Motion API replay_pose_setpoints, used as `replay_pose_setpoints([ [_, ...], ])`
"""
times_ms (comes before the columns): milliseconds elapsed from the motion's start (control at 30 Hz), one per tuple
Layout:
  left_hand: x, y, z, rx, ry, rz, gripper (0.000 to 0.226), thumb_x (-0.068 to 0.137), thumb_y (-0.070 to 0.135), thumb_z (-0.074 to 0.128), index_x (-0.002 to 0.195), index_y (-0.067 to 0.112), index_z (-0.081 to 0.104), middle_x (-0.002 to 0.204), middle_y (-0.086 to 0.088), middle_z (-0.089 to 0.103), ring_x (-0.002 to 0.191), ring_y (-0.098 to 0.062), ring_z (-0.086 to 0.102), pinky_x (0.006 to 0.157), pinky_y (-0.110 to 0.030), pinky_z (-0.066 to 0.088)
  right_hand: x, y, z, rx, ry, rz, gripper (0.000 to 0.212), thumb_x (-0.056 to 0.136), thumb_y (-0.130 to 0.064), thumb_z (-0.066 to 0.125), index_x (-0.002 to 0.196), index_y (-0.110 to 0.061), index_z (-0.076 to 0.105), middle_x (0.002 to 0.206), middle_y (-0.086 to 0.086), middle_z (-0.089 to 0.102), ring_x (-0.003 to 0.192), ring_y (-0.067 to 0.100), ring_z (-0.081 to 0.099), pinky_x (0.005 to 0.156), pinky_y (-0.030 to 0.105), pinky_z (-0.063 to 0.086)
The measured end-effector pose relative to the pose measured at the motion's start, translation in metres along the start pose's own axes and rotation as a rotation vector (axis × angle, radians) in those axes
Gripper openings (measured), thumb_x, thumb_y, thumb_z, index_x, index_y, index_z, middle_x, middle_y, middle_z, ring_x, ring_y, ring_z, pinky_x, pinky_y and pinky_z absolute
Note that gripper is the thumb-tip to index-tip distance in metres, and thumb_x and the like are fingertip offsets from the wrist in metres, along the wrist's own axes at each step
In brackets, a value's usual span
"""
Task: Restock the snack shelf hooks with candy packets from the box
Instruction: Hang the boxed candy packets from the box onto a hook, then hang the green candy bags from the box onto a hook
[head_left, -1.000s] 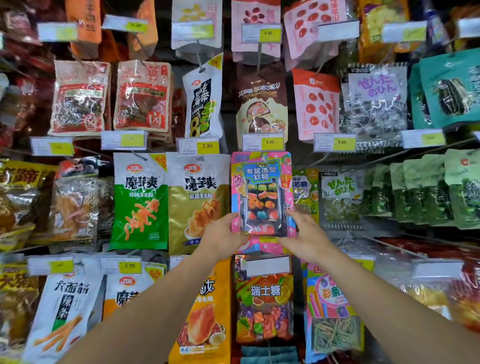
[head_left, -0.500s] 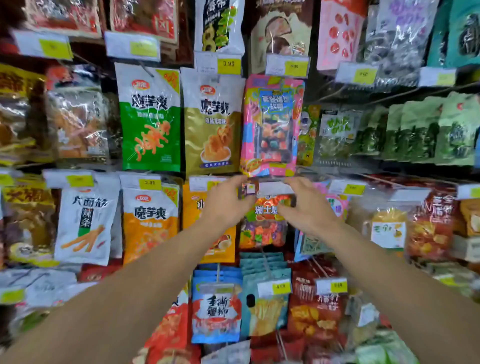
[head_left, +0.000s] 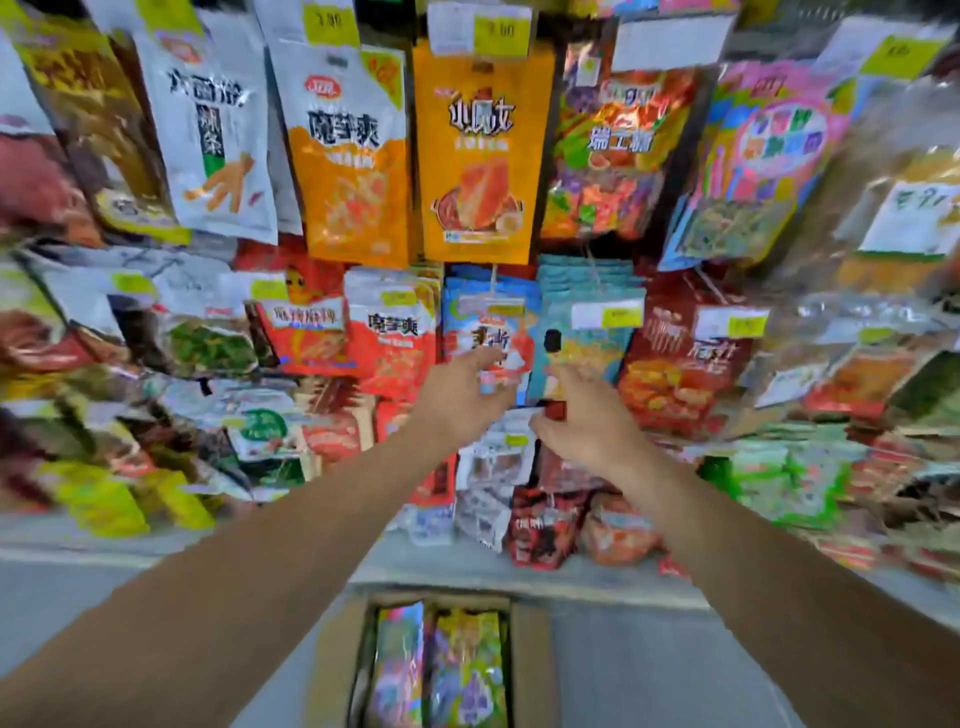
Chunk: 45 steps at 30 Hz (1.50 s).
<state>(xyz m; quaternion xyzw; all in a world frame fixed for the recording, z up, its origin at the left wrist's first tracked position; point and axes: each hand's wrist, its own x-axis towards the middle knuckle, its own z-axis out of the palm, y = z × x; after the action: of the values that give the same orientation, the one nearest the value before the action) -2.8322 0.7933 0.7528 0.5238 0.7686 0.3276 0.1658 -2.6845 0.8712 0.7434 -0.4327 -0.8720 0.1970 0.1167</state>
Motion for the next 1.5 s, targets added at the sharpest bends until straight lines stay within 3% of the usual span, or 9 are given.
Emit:
replay_pose_setpoints([
  [167,-0.048,-0.078,0.056,-0.110,-0.102,-0.234,0.066,0.072,0.052,0.059,0.128,0.018,0.061,0.120,-0.009,0.067,0.103,-0.029,0.065,0.092,-0.040,0.051,-0.032,0.025,0.096,0.086,-0.209,0.069,0.062,0.081,-0.038,0.069,0.136,-0.015,0.050,0.132,0.011,0.054,0.123,0.028,0.052,0.095,0.032,0.041],
  [300,-0.096,-0.152,0.090,-0.193,-0.182,-0.469,0.045,0.085,0.030,0.068,0.128,0.023,0.060,0.122,0.004,0.063,0.106,-0.019,0.063,0.095,-0.031,0.049,-0.062,0.036,0.184,0.118,-0.414,0.185,0.059,0.081,-0.032,0.064,0.136,-0.017,0.050,0.133,0.007,0.054,0.122,0.026,0.052,0.096,0.032,0.044],
  [533,-0.144,-0.281,0.120,-0.285,-0.256,-0.740,0.042,0.084,0.023,0.068,0.125,0.024,0.063,0.126,0.004,0.064,0.109,-0.019,0.065,0.097,-0.033,0.050,-0.086,0.017,0.318,0.142,-0.648,0.353,0.046,0.084,-0.028,0.064,0.126,-0.012,0.054,0.126,0.007,0.056,0.117,0.027,0.054,0.093,0.036,0.046],
  [667,-0.157,-0.352,0.136,-0.293,-0.321,-0.812,0.041,0.082,0.027,0.068,0.123,0.025,0.064,0.124,0.008,0.065,0.105,-0.016,0.065,0.092,-0.036,0.053,-0.086,0.007,0.382,0.172,-0.688,0.432,0.053,0.085,-0.028,0.062,0.137,-0.019,0.049,0.129,0.004,0.055,0.117,0.022,0.054,0.091,0.031,0.044],
  [833,-0.167,-0.428,0.161,-0.311,-0.302,-0.929,0.033,0.084,0.021,0.067,0.117,0.020,0.067,0.113,0.006,0.065,0.107,-0.016,0.063,0.086,-0.024,0.046,-0.084,0.009,0.465,0.198,-0.748,0.564,0.036,0.083,-0.027,0.060,0.117,-0.013,0.057,0.115,0.006,0.064,0.105,0.026,0.061,0.085,0.037,0.049],
  [933,-0.172,-0.463,0.183,-0.308,-0.302,-0.972,0.027,0.085,0.023,0.067,0.112,0.022,0.067,0.115,0.005,0.067,0.102,-0.012,0.060,0.082,-0.022,0.043,-0.087,0.020,0.507,0.210,-0.788,0.595,0.035,0.082,-0.028,0.061,0.116,-0.017,0.056,0.110,0.002,0.059,0.107,0.025,0.057,0.074,0.027,0.043],
  [1167,-0.184,-0.533,0.267,-0.357,-0.331,-1.098,0.025,0.085,0.022,0.065,0.110,0.025,0.065,0.109,0.005,0.068,0.100,-0.013,0.060,0.079,-0.022,0.041,-0.091,0.072,0.609,0.231,-0.859,0.681,0.044,0.085,-0.025,0.065,0.126,-0.014,0.054,0.125,0.002,0.057,0.100,0.014,0.047,0.080,0.028,0.038],
  [1333,-0.189,-0.587,0.334,-0.376,-0.365,-1.150,0.034,0.085,0.024,0.065,0.119,0.024,0.063,0.118,0.007,0.066,0.102,-0.011,0.059,0.083,-0.025,0.046,-0.084,0.107,0.683,0.219,-0.846,0.696,0.031,0.083,-0.015,0.065,0.109,0.001,0.059,0.112,0.018,0.065,0.101,0.033,0.060,0.083,0.042,0.047],
  [1500,-0.193,-0.639,0.388,-0.409,-0.344,-1.188,0.039,0.083,0.024,0.065,0.123,0.025,0.062,0.123,0.005,0.066,0.107,-0.016,0.061,0.091,-0.035,0.053,-0.078,0.143,0.758,0.278,-0.769,0.781,0.045,0.084,-0.018,0.067,0.124,-0.014,0.049,0.105,-0.002,0.054,0.094,0.019,0.055,0.082,0.038,0.050],
])
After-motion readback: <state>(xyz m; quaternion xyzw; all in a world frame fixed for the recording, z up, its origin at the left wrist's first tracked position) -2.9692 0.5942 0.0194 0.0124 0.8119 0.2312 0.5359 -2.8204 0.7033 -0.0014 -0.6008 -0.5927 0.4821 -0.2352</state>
